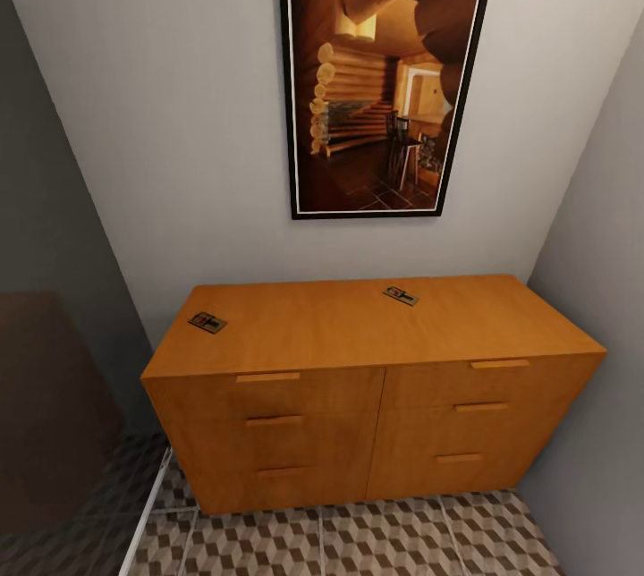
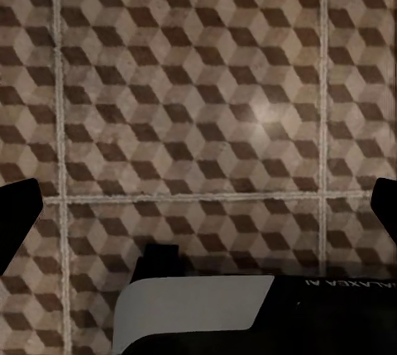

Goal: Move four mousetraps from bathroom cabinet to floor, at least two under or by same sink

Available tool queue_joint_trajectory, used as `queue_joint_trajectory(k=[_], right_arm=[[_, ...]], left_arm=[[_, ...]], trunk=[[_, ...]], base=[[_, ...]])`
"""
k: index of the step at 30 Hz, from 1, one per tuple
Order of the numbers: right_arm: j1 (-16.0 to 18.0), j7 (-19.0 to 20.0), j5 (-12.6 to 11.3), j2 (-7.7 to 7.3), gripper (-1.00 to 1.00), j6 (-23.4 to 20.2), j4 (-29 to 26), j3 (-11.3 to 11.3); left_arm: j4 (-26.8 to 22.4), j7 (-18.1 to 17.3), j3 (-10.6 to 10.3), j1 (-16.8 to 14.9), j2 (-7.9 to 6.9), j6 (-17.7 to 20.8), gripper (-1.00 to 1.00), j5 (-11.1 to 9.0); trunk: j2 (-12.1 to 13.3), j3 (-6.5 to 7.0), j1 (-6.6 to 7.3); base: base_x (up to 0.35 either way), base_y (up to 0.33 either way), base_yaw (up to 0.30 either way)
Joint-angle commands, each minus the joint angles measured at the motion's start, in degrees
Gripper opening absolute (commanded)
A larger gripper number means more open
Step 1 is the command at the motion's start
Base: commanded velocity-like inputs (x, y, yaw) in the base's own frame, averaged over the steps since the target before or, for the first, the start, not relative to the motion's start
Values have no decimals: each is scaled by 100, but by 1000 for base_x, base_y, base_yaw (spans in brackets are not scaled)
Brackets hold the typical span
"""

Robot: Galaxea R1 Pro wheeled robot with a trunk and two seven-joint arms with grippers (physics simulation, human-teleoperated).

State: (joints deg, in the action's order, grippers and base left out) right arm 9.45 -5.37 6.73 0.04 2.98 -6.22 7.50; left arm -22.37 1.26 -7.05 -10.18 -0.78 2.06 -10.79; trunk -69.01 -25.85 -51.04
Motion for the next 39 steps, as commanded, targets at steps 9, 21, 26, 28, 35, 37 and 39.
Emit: queue_joint_trajectory(k=[9, 21, 26, 28, 35, 37, 39], right_arm=[[4, -8, 97, 12, 100, 10, -50, 20], [2, -8, 107, 26, 100, 10, -54, 16], [4, -8, 108, 29, 100, 9, -54, 15], [4, -11, 109, 30, 100, 9, -55, 17], [3, -26, 109, 31, 100, 3, -56, 25], [4, -39, 109, 18, 100, -8, -93, 29], [4, -44, 109, 7, 100, -16, -193, 30]], left_arm=[[-86, 44, -39, -1, 5, 77, 100, 58], [-52, 66, -34, -1, 7, 64, 100, 66], [-33, 65, -38, -1, 7, 60, 100, 67], [-29, 66, -41, -1, 7, 59, 100, 64], [-38, 72, -19, -1, 3, 58, 100, 37], [-77, 70, -22, -1, -4, 58, 100, 50], [-149, 69, -24, -4, -12, 68, 100, 57]], trunk=[[-3, -6, 0], [-3, -6, 0], [-3, -6, 0], [-3, -6, 0], [-3, -6, 0], [-3, -6, 0], [-3, -6, 0]], base=[[-6, 0, 0], [-245, 0, 0], [-299, 0, 0], [-171, 0, 0], [-55, 0, 0], [-8, 0, 0], [-5, 0, 0]])
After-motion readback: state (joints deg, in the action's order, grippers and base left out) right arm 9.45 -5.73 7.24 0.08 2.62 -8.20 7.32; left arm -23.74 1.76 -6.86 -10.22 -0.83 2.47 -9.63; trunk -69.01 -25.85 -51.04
